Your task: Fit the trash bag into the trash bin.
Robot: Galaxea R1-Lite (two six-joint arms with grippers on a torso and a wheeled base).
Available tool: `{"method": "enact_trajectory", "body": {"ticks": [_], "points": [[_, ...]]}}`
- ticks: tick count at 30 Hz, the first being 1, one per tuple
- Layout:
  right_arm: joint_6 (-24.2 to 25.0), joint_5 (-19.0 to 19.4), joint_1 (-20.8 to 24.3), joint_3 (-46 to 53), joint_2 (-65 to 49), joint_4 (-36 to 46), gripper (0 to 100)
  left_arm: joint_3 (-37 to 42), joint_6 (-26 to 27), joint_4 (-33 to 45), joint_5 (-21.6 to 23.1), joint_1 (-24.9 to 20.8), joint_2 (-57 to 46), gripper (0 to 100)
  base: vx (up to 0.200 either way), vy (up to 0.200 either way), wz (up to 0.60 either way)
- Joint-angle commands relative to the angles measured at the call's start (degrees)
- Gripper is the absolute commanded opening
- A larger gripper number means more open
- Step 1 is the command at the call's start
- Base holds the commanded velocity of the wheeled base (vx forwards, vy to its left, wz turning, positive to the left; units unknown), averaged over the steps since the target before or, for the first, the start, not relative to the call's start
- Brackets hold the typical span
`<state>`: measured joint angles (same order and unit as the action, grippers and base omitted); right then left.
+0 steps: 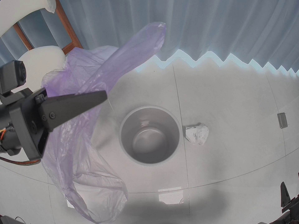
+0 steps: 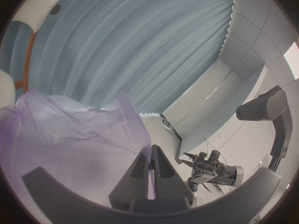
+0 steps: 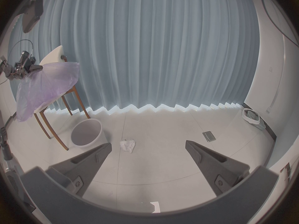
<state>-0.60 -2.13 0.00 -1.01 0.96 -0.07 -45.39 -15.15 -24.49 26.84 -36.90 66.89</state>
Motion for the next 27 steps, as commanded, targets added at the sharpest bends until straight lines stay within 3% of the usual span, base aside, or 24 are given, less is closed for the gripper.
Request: {"method": "enact_trajectory", "body": {"ticks": [1, 7, 15, 23, 26, 27], "points": [[-0.1, 0.0, 0.0, 1.0, -1.0, 0.0, 100, -0.5, 0.9, -0.1, 0.1, -3.4, 2.2, 0, 0.0, 0.0, 0.0], [-0.1, 0.0, 0.0, 1.0, -1.0, 0.0, 100, -2.9, 1.3, 0.0, 0.0, -6.9, 4.2, 0, 0.0, 0.0, 0.0], [0.0, 0.0, 0.0, 1.0, -1.0, 0.0, 100, -4.9, 1.7, 0.0, -0.3, -7.3, 7.3, 0, 0.0, 0.0, 0.0], [0.1, 0.0, 0.0, 1.0, -1.0, 0.0, 100, -3.8, 3.6, 0.2, -0.6, -5.3, 8.6, 0, 0.0, 0.0, 0.0], [0.1, 0.0, 0.0, 1.0, -1.0, -0.1, 100, -2.4, 5.9, 0.1, -0.6, -3.2, 9.5, 0, 0.0, 0.0, 0.0], [0.1, 0.0, 0.0, 1.0, -1.0, 0.0, 100, -1.6, 9.0, 0.1, -0.4, -1.4, 10.3, 0, 0.0, 0.0, 0.0]]}}
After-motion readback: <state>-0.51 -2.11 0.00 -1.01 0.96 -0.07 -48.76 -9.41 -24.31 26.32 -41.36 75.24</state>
